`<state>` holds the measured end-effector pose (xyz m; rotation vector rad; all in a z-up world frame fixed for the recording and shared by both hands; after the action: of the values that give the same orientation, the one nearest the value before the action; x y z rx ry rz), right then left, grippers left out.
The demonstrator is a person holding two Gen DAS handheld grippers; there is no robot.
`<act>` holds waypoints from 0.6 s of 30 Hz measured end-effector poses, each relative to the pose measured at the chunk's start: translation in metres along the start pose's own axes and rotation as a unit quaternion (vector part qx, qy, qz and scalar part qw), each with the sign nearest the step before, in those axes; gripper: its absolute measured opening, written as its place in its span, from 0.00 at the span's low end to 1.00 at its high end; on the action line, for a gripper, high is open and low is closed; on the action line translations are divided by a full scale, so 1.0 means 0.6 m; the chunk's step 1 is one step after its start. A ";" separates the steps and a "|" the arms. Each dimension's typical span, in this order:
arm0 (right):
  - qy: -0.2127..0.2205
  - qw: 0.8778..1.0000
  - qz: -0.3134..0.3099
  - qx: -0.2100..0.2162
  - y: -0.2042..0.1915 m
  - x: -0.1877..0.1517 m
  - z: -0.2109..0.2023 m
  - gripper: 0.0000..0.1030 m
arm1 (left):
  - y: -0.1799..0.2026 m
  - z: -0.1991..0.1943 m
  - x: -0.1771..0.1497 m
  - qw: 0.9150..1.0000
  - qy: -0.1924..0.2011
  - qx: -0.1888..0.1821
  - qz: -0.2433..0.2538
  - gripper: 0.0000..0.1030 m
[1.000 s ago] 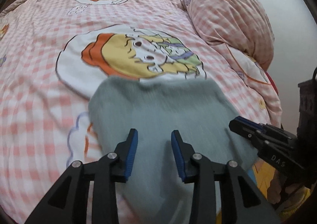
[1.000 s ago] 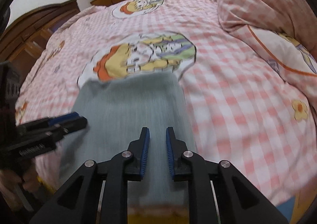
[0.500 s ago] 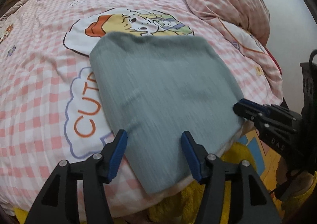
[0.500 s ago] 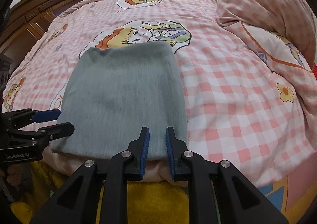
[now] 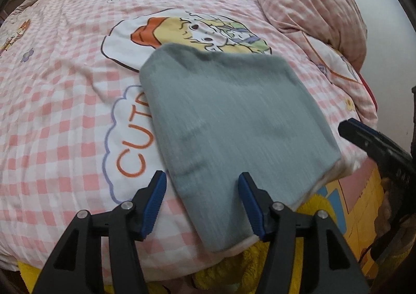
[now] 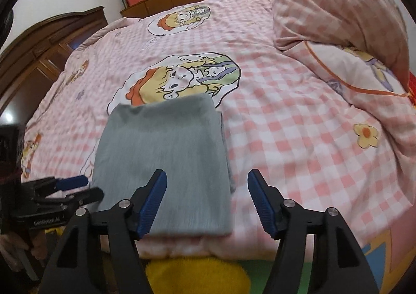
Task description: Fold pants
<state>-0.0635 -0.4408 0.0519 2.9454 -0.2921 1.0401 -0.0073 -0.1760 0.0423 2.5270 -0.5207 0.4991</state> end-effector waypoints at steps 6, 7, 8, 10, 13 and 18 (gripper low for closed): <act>-0.054 0.998 0.028 0.032 0.007 0.012 0.074 0.64 | -0.025 0.012 0.023 0.999 0.009 -0.010 -0.032 0.62; -0.062 0.997 0.030 0.038 0.006 0.011 0.085 0.64 | -0.027 0.014 0.025 0.999 0.009 -0.012 -0.034 0.62; -0.067 0.996 0.029 0.042 0.005 0.009 0.092 0.64 | -0.030 0.019 0.028 0.999 0.008 -0.013 -0.037 0.62; -0.071 0.996 0.025 0.048 0.000 0.005 0.103 0.64 | -0.033 0.026 0.032 0.999 0.007 -0.014 -0.038 0.63; -0.069 0.996 0.025 0.052 -0.002 0.001 0.110 0.65 | -0.036 0.035 0.035 0.999 0.009 -0.014 -0.038 0.66; -0.070 0.994 0.042 0.072 0.006 -0.005 0.121 0.68 | -0.046 0.043 0.035 0.999 0.014 -0.024 -0.045 0.70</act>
<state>-0.0212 -0.4485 -0.0066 3.1694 -0.3611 0.9009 0.0292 -0.1738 0.0195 2.4808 -0.4003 0.4824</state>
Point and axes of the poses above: each gripper's, at about its wrist camera, not at the fingertips, and z roughly the way its jaws point, y to its right, x to its top, the point moved 1 cm from there along z, roughly the way its jaws point, and after that the axes turned 15 degrees about -x, right-handed, at the moved point
